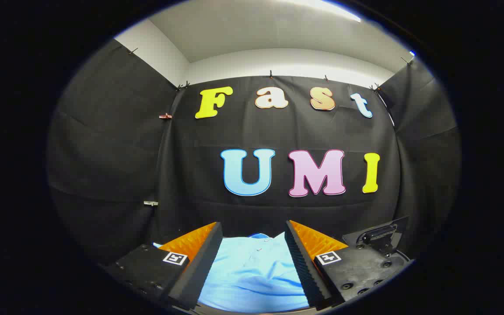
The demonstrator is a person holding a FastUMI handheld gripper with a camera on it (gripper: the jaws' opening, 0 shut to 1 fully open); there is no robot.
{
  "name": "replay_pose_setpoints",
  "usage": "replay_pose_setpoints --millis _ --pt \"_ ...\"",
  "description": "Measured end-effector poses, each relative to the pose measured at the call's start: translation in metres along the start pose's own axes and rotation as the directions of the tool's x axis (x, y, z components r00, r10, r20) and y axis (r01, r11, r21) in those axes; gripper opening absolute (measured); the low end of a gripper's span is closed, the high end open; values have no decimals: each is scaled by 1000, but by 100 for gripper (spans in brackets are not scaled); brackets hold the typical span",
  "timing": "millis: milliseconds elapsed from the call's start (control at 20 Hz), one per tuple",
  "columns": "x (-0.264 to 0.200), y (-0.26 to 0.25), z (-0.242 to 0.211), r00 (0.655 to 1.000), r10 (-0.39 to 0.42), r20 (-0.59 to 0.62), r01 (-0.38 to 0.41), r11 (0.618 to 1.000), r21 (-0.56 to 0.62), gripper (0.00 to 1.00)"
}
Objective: Put the clothes into the washing machine and then close the washing machine lid.
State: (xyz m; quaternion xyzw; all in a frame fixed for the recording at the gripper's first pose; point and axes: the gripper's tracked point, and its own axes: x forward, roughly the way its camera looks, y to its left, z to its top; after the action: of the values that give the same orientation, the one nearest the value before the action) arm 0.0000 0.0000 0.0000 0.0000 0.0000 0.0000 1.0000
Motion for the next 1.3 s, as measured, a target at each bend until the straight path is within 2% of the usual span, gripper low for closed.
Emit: replay_pose_setpoints --millis 450,900,1100,1300 --pt "-5 6 0 1000 6 -3 -7 1000 -13 91" --pt "14 3 4 1000 -8 -24 8 1000 -12 91" --pt "27 9 -9 996 -3 -86 0 1000 -30 91" --pt "53 -5 -47 977 -68 -200 61 997 -45 91"
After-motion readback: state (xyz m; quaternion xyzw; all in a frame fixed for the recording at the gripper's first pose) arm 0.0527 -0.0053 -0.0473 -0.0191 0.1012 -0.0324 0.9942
